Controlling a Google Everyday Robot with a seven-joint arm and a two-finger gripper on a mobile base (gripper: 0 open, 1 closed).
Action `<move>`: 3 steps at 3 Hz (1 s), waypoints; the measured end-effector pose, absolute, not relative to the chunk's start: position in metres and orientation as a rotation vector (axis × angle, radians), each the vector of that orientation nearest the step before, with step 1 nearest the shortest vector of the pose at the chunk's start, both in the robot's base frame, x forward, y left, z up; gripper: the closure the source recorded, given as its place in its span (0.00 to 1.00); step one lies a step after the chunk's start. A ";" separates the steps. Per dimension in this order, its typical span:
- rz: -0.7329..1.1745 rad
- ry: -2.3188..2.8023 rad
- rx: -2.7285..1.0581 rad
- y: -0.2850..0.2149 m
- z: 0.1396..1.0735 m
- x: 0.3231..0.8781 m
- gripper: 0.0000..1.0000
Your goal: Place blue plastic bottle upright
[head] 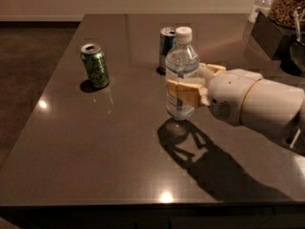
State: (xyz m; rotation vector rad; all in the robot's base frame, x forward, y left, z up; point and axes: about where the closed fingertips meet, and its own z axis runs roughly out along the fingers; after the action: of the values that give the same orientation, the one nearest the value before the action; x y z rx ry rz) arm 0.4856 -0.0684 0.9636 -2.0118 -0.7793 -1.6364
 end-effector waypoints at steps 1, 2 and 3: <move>-1.641 -0.750 -1.943 -0.079 0.952 0.479 1.00; -1.644 -0.732 -1.899 -0.087 0.942 0.476 1.00; -1.662 -0.751 -1.872 -0.091 0.933 0.473 0.88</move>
Offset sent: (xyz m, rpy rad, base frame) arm -0.0141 -0.0336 -0.0347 0.1338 -0.0476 0.0605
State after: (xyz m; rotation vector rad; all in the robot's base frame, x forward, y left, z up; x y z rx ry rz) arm 0.4731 -0.0912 0.9330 -1.8724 -0.7514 -1.6616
